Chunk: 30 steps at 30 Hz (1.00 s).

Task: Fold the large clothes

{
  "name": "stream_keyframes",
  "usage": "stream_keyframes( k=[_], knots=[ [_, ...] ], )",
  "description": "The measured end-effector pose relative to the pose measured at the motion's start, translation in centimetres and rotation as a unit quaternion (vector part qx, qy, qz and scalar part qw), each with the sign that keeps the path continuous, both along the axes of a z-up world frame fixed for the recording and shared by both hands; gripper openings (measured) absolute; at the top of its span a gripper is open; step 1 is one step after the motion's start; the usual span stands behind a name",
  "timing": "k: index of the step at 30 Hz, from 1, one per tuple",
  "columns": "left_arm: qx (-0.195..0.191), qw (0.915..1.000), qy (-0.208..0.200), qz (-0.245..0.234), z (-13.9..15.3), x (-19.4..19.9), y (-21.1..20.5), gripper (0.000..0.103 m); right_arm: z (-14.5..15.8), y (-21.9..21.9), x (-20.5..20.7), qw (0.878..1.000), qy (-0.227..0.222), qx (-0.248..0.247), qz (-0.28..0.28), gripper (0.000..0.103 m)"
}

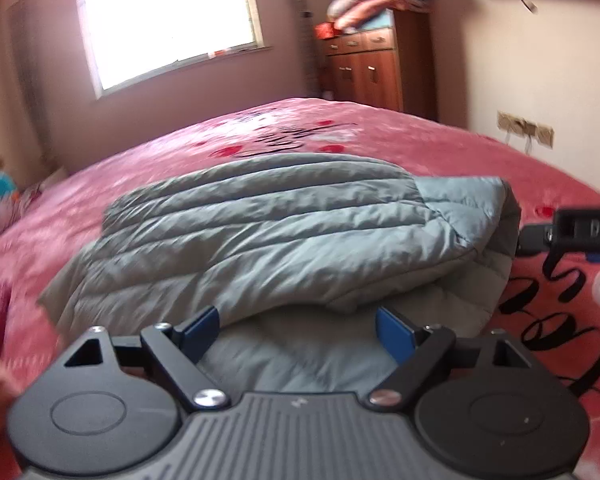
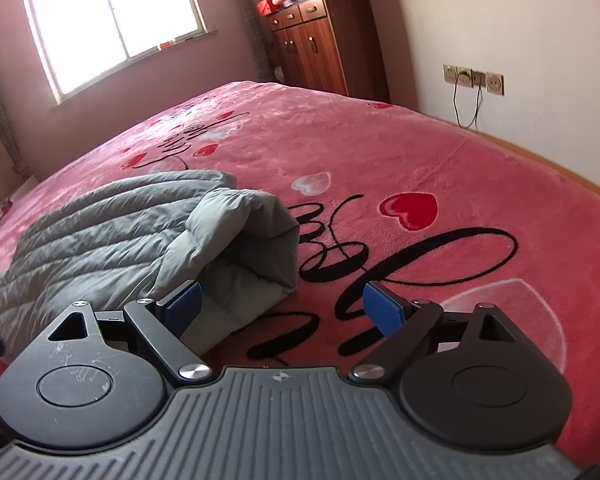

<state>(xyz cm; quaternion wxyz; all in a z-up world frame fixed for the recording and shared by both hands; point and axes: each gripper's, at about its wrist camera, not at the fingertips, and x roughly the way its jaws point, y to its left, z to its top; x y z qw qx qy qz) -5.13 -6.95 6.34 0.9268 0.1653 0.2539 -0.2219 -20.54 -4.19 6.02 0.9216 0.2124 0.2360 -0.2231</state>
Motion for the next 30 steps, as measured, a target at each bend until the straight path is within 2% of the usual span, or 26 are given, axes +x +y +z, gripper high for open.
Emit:
stream_keyframes(
  k=[5, 7, 9, 11, 14, 15, 20, 24, 27, 29, 30],
  knots=[
    [0.021, 0.9996, -0.006, -0.016, -1.0, 1.9, -2.1, 0.078, -0.3, -1.1, 0.3, 1.000, -0.005, 0.027, -0.001, 0.103],
    [0.027, 0.9994, -0.014, -0.017, -1.0, 2.6, -2.7, 0.072, -0.4, -1.6, 0.5, 0.999, -0.008, 0.035, -0.002, 0.103],
    [0.027, 0.9992, -0.023, -0.017, -0.8, 3.3, -3.2, 0.052, -0.6, -1.7, 0.9, 0.999, -0.009, 0.042, -0.002, 0.103],
    [0.017, 0.9996, -0.020, -0.006, -0.5, 4.1, -3.4, 0.037, -0.8, -2.0, 1.2, 0.999, -0.010, 0.048, -0.003, 0.103],
    [-0.022, 0.9996, -0.008, 0.013, 0.4, 5.0, -2.8, 0.019, -1.0, -2.2, 1.4, 0.999, -0.009, 0.053, -0.002, 0.103],
    [-0.036, 0.9991, -0.005, 0.021, 0.9, 5.1, -2.5, 0.017, -1.0, -2.3, 1.5, 0.999, -0.008, 0.054, -0.001, 0.103],
    [-0.088, 0.9954, 0.000, 0.038, 3.0, 4.1, -0.8, 0.012, -1.0, -1.7, 2.3, 0.999, 0.003, 0.030, 0.020, 0.103],
    [-0.111, 0.9929, -0.008, 0.040, 4.7, 2.5, 0.9, 0.011, -1.3, -1.2, 3.9, 0.999, 0.011, 0.011, 0.046, 0.103],
    [-0.129, 0.9907, -0.007, 0.043, 5.8, 1.4, 2.3, 0.011, -1.2, -0.7, 4.7, 0.998, 0.001, -0.008, 0.055, 0.103],
    [-0.140, 0.9890, -0.004, 0.047, 6.4, 0.8, 3.2, 0.011, -0.9, -0.5, 4.8, 0.998, -0.020, -0.010, 0.065, 0.097],
    [-0.146, 0.9880, -0.001, 0.049, 6.6, 0.6, 3.7, 0.011, -0.8, -0.4, 4.9, 0.997, -0.029, -0.009, 0.071, 0.091]
  ],
)
